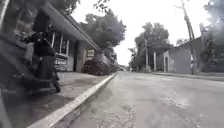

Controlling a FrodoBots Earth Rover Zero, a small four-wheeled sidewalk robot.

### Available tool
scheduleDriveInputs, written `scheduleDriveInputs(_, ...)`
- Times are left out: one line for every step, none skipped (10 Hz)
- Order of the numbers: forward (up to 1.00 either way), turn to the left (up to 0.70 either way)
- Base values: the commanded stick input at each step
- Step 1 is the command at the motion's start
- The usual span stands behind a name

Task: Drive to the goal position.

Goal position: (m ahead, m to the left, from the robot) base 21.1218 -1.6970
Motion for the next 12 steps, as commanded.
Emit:
scheduleDriveInputs(0.7, 0.0)
scheduleDriveInputs(0.7, 0.0)
scheduleDriveInputs(0.7, 0.0)
scheduleDriveInputs(0.7, 0.0)
scheduleDriveInputs(0.7, 0.0)
scheduleDriveInputs(0.7, 0.0)
scheduleDriveInputs(0.7, 0.0)
scheduleDriveInputs(0.7, 0.0)
scheduleDriveInputs(0.7, 0.0)
scheduleDriveInputs(0.7, 0.0)
scheduleDriveInputs(0.7, 0.0)
scheduleDriveInputs(0.7, 0.0)
